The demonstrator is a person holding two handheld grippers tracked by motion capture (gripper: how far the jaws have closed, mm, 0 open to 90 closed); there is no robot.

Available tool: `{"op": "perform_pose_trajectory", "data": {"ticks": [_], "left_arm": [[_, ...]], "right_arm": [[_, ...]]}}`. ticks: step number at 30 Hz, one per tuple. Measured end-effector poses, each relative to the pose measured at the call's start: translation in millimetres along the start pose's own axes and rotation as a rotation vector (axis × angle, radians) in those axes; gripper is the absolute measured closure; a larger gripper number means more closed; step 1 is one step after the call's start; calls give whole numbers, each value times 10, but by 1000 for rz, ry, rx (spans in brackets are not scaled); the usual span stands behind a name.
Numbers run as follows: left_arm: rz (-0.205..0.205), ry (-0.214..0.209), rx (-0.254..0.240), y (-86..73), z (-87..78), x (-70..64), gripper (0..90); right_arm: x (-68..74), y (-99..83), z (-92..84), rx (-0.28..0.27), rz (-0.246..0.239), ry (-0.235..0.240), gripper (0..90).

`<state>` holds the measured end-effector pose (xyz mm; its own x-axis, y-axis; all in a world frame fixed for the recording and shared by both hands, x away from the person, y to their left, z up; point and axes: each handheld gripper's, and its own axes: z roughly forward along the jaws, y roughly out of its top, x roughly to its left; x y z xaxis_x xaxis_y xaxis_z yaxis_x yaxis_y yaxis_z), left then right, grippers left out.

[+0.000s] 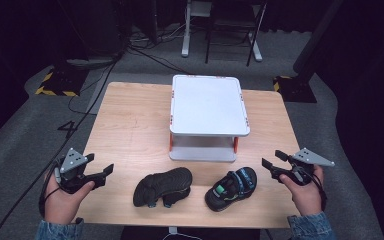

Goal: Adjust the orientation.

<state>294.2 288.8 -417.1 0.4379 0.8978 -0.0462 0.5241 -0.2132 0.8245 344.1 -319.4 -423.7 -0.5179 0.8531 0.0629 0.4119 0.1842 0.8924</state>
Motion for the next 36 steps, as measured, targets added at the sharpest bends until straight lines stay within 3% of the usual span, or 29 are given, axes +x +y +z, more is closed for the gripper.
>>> {"op": "perform_pose_trajectory", "data": {"ticks": [5, 7, 11, 12, 13, 16, 19, 22, 23, 24, 29, 36], "left_arm": [[-12, 6, 3, 0, -6, -5, 238], [-14, 10, 7, 1, -11, 2, 238], [-23, 12, 10, -7, -6, 13, 238], [-23, 12, 10, -7, -6, 13, 238], [-22, 14, 10, -13, -10, 12, 238], [-27, 17, 11, -41, -47, -3, 238], [-31, 23, 8, -87, -101, 2, 238], [-51, 39, 14, -152, -155, 35, 238], [-51, 39, 14, -152, -155, 35, 238], [-58, 45, 19, -177, -165, 47, 238], [-65, 53, 25, -210, -173, 41, 238], [-36, 49, 33, -238, -186, -18, 219]], "right_arm": [[28, 9, 10, 2, 7, 18, 312], [122, 63, 27, 4, -5, 48, 327], [380, 158, 98, -17, -50, 115, 334], [380, 158, 98, -17, -50, 115, 334], [512, 199, 148, -23, -72, 156, 333], [685, 247, 237, -26, -94, 199, 339], [790, 278, 307, -18, -99, 233, 344], [1005, 343, 458, 4, -105, 292, 344], [1005, 343, 458, 4, -105, 292, 344], [1141, 369, 540, 18, -120, 318, 343], [1507, 367, 769, 61, -190, 333, 310], [1824, 332, 1010, 87, -181, 395, 271]]}}
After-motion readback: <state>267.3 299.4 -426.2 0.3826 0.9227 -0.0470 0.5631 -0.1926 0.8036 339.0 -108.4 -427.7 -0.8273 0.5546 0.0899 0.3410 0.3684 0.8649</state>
